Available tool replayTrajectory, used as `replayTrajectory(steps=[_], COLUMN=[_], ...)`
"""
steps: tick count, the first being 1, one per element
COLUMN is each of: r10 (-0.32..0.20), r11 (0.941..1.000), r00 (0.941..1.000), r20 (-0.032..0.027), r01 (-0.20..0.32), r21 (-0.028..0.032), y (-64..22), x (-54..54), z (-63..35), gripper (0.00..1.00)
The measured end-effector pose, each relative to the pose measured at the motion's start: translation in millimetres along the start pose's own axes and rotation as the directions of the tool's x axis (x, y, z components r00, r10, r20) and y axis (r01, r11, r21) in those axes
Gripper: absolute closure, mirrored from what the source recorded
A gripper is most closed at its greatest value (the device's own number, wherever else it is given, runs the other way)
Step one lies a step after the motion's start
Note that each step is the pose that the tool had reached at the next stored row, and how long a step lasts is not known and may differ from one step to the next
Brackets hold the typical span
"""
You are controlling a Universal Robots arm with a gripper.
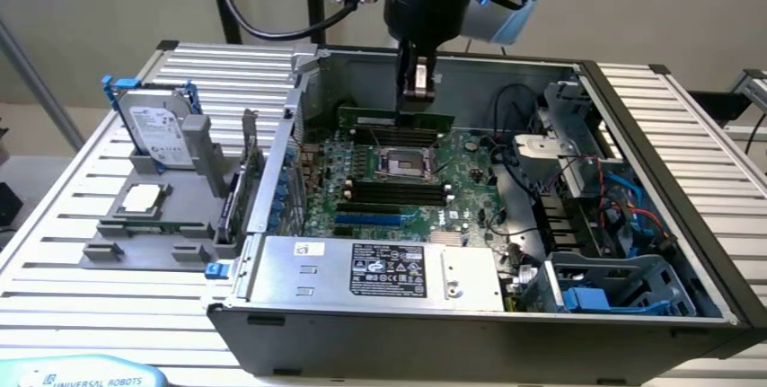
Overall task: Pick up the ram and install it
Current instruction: 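Pick up the ram and move it above insertion slot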
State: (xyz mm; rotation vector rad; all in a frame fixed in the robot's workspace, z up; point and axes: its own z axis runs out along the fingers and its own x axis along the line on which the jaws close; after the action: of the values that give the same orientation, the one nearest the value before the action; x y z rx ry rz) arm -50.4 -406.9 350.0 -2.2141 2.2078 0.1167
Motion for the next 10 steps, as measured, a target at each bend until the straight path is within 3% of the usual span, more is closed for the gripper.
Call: replayTrajectory(steps=[5,10], r10=[0.0,0.001], r11=[1.0,1.0], r00=[1.0,1.0], r20=[0.0,0.0], r01=[0.0,-0.001], r21=[0.0,0.0004], y=[-0.5,-1.9], x=[-21.0,-31.9], z=[9.4,15.9], gripper=[0.86,0.86])
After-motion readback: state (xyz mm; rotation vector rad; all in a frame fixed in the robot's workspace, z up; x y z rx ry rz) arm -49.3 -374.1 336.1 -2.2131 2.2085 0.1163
